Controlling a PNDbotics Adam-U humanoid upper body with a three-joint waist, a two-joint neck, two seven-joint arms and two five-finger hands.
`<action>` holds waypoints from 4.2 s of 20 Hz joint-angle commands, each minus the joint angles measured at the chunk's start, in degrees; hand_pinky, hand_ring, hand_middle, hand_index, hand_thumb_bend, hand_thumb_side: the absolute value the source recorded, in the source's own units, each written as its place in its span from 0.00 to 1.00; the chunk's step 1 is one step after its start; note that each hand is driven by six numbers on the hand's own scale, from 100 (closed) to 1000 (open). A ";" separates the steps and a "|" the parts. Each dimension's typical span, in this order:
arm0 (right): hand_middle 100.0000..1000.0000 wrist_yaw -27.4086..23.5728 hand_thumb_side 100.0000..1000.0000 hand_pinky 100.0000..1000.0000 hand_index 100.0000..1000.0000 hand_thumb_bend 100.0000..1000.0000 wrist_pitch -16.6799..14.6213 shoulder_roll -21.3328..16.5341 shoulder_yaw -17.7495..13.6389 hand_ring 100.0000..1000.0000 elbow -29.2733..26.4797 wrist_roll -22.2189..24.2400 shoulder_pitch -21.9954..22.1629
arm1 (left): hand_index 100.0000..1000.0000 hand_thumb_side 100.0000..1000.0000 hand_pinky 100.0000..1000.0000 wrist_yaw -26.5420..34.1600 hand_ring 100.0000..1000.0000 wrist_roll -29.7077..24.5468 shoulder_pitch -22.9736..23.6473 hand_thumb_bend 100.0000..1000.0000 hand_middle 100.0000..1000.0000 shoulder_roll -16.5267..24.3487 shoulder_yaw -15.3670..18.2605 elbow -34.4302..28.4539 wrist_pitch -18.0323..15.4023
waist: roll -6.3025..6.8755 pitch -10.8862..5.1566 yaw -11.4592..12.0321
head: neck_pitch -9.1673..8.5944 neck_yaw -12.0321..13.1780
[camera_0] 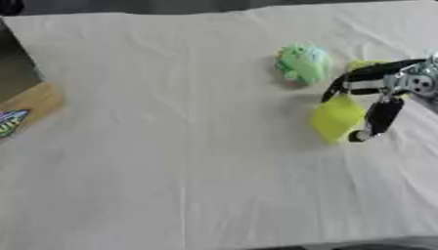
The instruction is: Pick up the objects with one hand, pass them to the other hand, and then place them into the box on the other side of the table.
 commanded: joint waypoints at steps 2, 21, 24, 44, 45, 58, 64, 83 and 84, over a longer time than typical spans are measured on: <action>0.87 0.92 0.00 0.91 0.88 0.42 0.33 -1.01 -0.74 0.86 0.85 -0.10 -1.15 | 0.79 0.93 0.44 0.32 0.71 -0.22 -0.08 0.13 0.67 0.67 0.07 -1.04 -0.04 | 0.02 -0.71 0.02 | -0.53 -0.19; 0.68 -3.84 0.00 0.88 0.69 0.26 2.10 0.12 -0.37 0.77 2.61 -6.17 -1.05 | 0.79 0.93 0.44 0.46 0.71 0.00 0.16 0.13 0.67 0.45 0.29 -1.04 -0.12 | 0.00 -0.37 -0.01 | -0.47 -0.24; 0.64 -4.24 0.00 0.88 0.64 0.25 2.10 0.16 -0.36 0.76 2.84 -6.76 -0.96 | 0.79 0.93 0.44 0.47 0.71 0.01 0.25 0.13 0.67 0.39 0.31 -1.04 -0.14 | -0.05 -0.34 -0.03 | -0.37 -0.23; 0.45 -16.21 0.02 0.82 0.47 0.00 13.52 -1.56 -9.01 0.59 -12.43 -22.06 5.55 | 0.79 0.91 0.45 -0.97 0.71 -1.03 -1.20 0.11 0.67 4.25 -0.56 -1.94 0.77 | 0.00 -1.37 -0.42 | -0.45 0.32; 0.45 -17.06 0.02 0.82 0.47 0.00 14.39 -1.35 -9.25 0.59 -13.13 -23.09 5.80 | 0.79 0.91 0.45 -1.21 0.71 -1.34 -1.44 0.11 0.67 4.83 -0.81 -2.03 1.06 | 0.03 -1.46 -0.42 | -0.43 0.33; 0.42 -23.15 0.09 0.78 0.47 0.00 20.28 11.09 -5.75 0.53 -15.88 -34.16 4.71 | 0.81 0.85 0.50 -9.51 0.73 -15.35 -12.98 0.03 0.69 20.58 -11.56 -6.36 12.33 | 0.93 -3.27 -0.46 | -0.47 0.43; 0.41 -21.91 0.10 0.77 0.47 0.00 21.46 16.33 -4.18 0.52 -14.77 -36.18 3.81 | 0.82 0.82 0.53 -13.78 0.74 -25.97 -20.28 0.04 0.71 25.73 -18.25 -9.18 18.77 | 1.19 -3.91 -0.66 | -0.47 0.63; 0.40 -21.54 0.13 0.75 0.46 0.00 22.15 26.69 -0.50 0.49 -15.90 -36.74 0.23 | 0.81 0.73 0.59 -21.90 0.75 -41.05 -31.04 0.04 0.72 23.03 -29.05 -5.53 22.24 | 1.27 -4.71 -1.28 | 0.32 2.19; 0.40 -21.40 0.13 0.75 0.46 0.00 22.25 27.10 -0.44 0.49 -15.95 -36.69 0.06 | 0.81 0.72 0.59 -22.40 0.75 -41.99 -31.44 0.04 0.73 22.84 -29.30 -5.14 22.12 | 1.29 -4.73 -1.27 | 0.34 2.20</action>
